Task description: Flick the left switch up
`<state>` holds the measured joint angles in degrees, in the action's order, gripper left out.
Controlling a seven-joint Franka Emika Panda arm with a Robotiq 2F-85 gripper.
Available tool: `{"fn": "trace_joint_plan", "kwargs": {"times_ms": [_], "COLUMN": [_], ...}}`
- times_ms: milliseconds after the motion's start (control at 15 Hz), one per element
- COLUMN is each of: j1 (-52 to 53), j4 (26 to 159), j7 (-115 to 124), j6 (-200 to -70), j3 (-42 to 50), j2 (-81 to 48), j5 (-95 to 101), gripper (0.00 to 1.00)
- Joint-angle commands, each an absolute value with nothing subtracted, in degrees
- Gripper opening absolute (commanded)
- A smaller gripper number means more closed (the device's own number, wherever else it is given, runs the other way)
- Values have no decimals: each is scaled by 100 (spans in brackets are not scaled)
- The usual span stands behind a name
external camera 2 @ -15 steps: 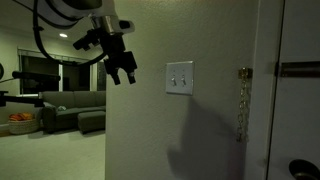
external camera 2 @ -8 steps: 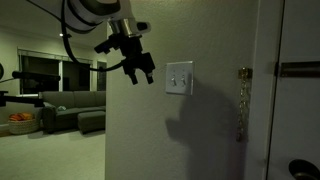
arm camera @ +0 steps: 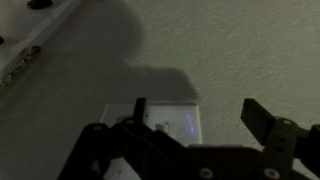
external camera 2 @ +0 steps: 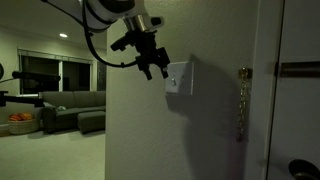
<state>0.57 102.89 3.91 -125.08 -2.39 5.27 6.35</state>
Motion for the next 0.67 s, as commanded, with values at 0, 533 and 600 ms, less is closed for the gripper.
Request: {"fn": "trace_joint_plan", "kwargs": {"times_ms": [0,533,600], "j1": [38,56,54], "j4": [10046,9751,9695], "j7": [553,488,478], "j6": [-12550,-12607,-12617], "j3": [-194,-151,-143], "j2": [342,-9,-42], "j5": [760,704,711], "gripper": [80,63,64]}}
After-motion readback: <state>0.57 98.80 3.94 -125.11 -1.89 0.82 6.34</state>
